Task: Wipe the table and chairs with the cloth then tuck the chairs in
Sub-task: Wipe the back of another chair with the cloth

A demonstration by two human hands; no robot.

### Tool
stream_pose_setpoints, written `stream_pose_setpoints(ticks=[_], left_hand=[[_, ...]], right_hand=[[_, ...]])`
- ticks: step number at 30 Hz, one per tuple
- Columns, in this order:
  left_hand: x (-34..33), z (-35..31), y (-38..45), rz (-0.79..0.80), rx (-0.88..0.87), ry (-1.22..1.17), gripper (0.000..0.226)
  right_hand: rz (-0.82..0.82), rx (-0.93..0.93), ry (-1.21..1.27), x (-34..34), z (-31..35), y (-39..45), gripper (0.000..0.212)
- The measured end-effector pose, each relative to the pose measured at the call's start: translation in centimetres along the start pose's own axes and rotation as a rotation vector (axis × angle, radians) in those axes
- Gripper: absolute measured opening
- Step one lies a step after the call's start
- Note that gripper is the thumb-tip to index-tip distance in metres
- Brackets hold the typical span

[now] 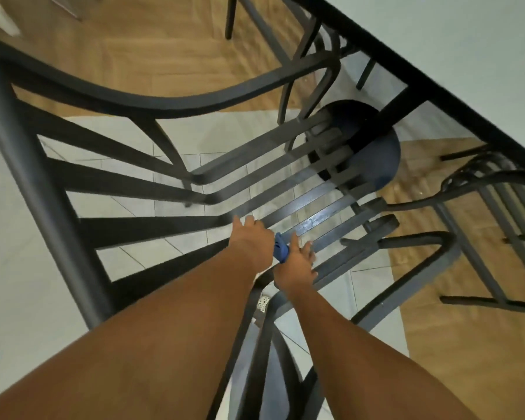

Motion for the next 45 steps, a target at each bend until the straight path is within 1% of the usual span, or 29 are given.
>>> stream_pose_setpoints(ticks=[5,10,13,16,19,23,26,29,32,35,38,42,45], left_hand=[[2.2,3.9,0.0,-0.011,-0.111,0.106,0.047],[3.6,6.5,-0.1,0.002,-0.193,0.157,0.045],[5.0,6.6,0.1,0.000,-0.250,0.137,0.046],[6.1,6.7,0.4,-0.021,-0.307,0.110,0.045],[6.9,7.6,0.9,-0.029,-0.329,0.105,0.043],[8.6,9.3,2.0,-0.092,-0.364,0.102,0.043],[9.8,10.4,3.2,-0.146,-0.432,0.098,0.046],[11.5,10.7,4.0,-0.268,-0.552,0.085,0.047],[13.8,11.5,5.2,-0.372,-0.635,0.070,0.048],[15.9,12.9,6.8,-0.417,-0.645,0.067,0.048],[18.3,14.8,8.8,-0.455,-0.586,0.004,0.047],[18.8,17.0,11.2,-0.433,-0.544,-0.083,0.045],[19.7,18.7,12.8,-0.458,-0.536,-0.090,0.042]], right_hand=[[-0.050,-0.154,0.074,0.5,2.8,-1.9,0.078],[-0.087,-0.299,0.131,-0.3,6.0,-2.8,0.081],[-0.099,-0.340,0.195,-0.4,8.1,-2.9,0.079],[-0.083,-0.356,0.239,-0.2,9.7,-2.9,0.083],[-0.069,-0.370,0.272,0.4,11.2,-2.5,0.087],[-0.047,-0.381,0.269,1.3,12.7,-1.2,0.090],[-0.066,-0.434,0.380,2.6,13.7,-0.3,0.080],[-0.081,-0.491,0.477,4.2,14.7,0.6,0.079],[-0.116,-0.526,0.538,5.5,15.9,2.1,0.080],[-0.209,-0.556,0.646,7.1,17.6,3.1,0.080],[-0.266,-0.595,0.742,8.2,19.6,4.0,0.080],[-0.384,-0.591,0.877,9.6,22.5,5.4,0.088],[-0.390,-0.604,0.966,10.0,24.6,6.5,0.096]])
Point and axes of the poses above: each hand's wrist, its own y-axis towards the middle knuckle, its own x-axis out of the back of the hand, z = x × y, the point moved 10 cm from there along y, towards the middle knuckle, and after that the axes turned 13 degrees about -z, right-handed, at the moved point
